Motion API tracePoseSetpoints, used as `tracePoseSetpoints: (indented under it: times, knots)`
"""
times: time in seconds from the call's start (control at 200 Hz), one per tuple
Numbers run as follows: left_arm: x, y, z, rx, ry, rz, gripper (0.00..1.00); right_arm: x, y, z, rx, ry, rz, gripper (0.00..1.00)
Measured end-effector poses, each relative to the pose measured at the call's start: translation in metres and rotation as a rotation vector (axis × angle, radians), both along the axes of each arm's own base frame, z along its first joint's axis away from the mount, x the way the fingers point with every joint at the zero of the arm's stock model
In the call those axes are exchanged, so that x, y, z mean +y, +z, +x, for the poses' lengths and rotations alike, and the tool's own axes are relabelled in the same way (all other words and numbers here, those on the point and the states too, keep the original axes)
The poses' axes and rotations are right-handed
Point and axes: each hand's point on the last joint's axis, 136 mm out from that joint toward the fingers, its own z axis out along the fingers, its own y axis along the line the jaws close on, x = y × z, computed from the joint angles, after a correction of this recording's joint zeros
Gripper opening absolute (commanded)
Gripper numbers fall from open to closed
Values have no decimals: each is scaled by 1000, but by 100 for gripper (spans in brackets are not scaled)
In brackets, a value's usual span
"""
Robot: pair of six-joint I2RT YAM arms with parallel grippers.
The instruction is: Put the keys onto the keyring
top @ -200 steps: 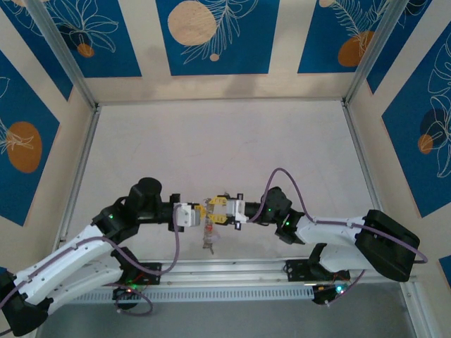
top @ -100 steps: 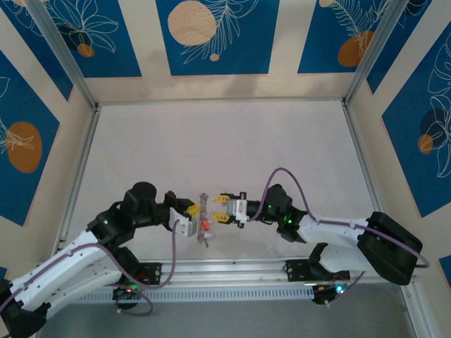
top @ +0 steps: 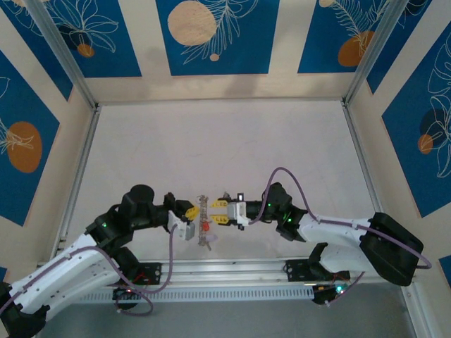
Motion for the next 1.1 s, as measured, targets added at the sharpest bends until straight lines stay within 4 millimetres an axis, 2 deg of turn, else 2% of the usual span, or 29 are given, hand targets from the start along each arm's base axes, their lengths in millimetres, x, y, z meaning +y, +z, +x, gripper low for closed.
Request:
tracePoseSetpoints:
  times: [0.14, 0.265, 0.35, 0.525, 0.625, 0.745, 0.8, 0.86, 0.945, 1.1]
  knots:
    - [-1, 2, -1, -7, -7, -24, 0, 1, 1, -2, -1, 15, 3, 32]
    - [-2, 6, -1, -20, -8, -39, 0, 0, 0, 0, 6, 8, 0, 32]
    - [-2, 6, -1, -18, -9, -38, 0, 0, -7, 10, 46, -31, -15, 32]
    - [-1, 5, 0, -18, -1, -33, 0, -6, -26, 42, 207, -179, -43, 35]
    - [1, -1, 3, -4, 24, -12, 0, -17, -31, 70, 363, -326, -23, 38]
    - [3, -12, 7, 28, 47, 26, 0, -43, -49, 126, 712, -617, -36, 28]
    - [2, -17, 8, 48, 54, 38, 0, -57, -54, 155, 852, -735, -21, 27]
    - [2, -22, 8, 70, 58, 52, 0, -70, -62, 173, 971, -821, -9, 29]
    - [3, -26, 9, 88, 71, 63, 0, -78, -88, 169, 1098, -877, -75, 30]
    - [3, -27, 11, 105, 91, 62, 0, -74, -133, 149, 1312, -897, -273, 31]
